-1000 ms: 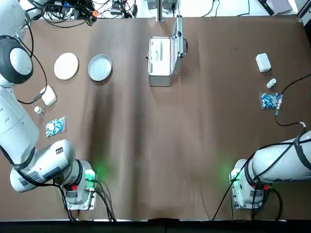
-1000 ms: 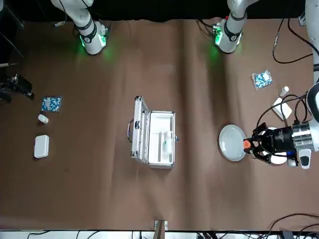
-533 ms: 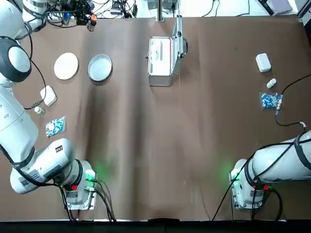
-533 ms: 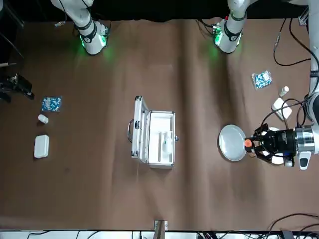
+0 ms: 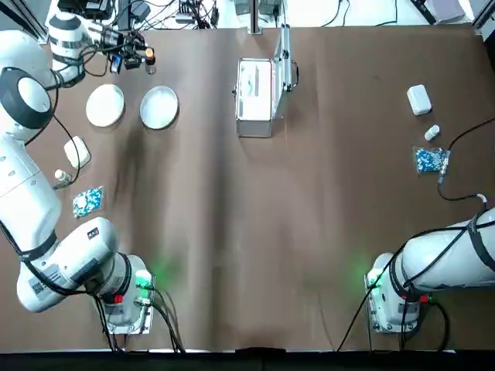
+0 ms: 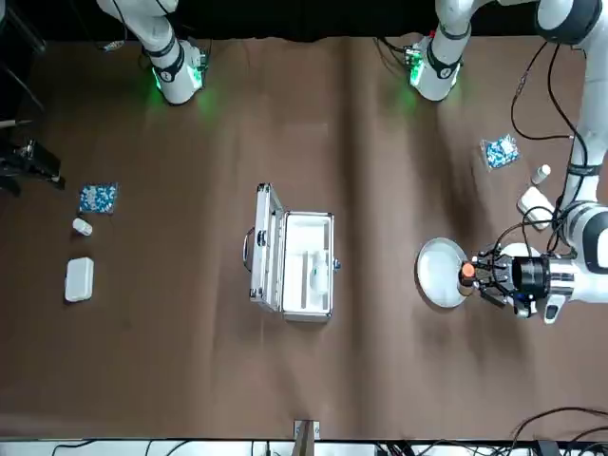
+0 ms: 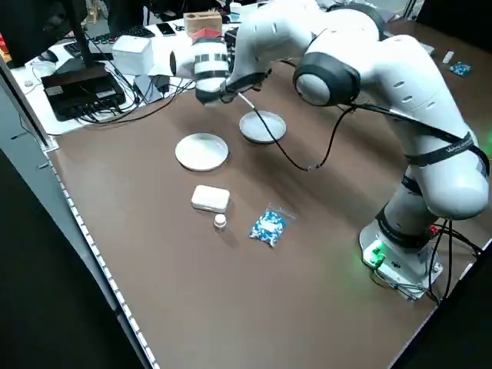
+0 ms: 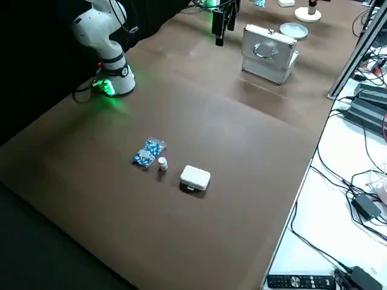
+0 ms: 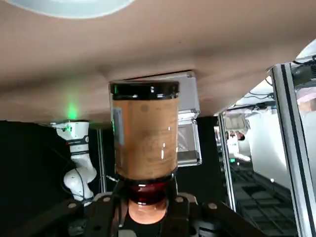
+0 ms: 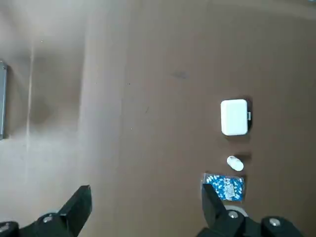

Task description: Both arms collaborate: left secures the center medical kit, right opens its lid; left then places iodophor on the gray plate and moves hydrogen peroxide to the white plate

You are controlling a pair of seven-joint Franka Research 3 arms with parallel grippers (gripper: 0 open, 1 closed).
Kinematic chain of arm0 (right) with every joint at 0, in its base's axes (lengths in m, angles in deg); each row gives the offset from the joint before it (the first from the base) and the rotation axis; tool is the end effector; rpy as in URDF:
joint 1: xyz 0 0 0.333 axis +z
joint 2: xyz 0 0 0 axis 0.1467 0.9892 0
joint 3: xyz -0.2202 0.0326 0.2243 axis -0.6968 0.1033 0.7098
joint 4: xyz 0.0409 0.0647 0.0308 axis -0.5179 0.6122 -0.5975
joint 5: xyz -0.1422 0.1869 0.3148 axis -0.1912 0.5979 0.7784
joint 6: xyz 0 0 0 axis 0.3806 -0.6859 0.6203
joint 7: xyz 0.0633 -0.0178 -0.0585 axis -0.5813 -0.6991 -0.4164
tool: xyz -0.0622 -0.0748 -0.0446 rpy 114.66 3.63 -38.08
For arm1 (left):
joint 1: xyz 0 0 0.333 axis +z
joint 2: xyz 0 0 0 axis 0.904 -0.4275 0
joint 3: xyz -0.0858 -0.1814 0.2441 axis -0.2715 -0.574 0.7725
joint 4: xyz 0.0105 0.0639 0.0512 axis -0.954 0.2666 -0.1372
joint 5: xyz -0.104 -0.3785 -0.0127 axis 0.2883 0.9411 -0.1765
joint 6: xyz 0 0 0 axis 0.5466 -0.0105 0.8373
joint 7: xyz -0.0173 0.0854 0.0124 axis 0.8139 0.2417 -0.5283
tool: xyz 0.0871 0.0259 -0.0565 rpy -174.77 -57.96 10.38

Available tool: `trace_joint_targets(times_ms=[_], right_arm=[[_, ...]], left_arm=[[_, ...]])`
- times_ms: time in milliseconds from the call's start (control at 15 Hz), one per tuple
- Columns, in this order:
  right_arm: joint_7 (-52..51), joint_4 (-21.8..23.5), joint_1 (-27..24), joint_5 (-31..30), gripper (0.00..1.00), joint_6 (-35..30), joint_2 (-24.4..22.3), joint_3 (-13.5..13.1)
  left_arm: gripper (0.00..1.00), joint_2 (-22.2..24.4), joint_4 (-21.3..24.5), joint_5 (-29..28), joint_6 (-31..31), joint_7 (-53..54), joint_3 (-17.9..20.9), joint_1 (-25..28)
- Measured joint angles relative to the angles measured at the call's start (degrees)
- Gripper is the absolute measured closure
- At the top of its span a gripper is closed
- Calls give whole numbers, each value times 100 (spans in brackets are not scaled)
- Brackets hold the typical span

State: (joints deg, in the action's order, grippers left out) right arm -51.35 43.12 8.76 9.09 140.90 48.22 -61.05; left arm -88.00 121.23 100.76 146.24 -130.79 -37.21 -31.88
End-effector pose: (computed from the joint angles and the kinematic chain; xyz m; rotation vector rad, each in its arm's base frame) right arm 0.5733 -0.0260 0.6341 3.1322 0.1549 0.0499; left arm 0.6789 0.0771 0.2590 1.5531 1.2003 -1.0722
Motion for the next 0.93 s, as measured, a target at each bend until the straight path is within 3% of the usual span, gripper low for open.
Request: trace_joint_targets(times_ms=[933], right_arm=[[-13,3,23,12,1,-76,0,20]], left_arm=[[67,-1149,12,18,-204,729,26,238]])
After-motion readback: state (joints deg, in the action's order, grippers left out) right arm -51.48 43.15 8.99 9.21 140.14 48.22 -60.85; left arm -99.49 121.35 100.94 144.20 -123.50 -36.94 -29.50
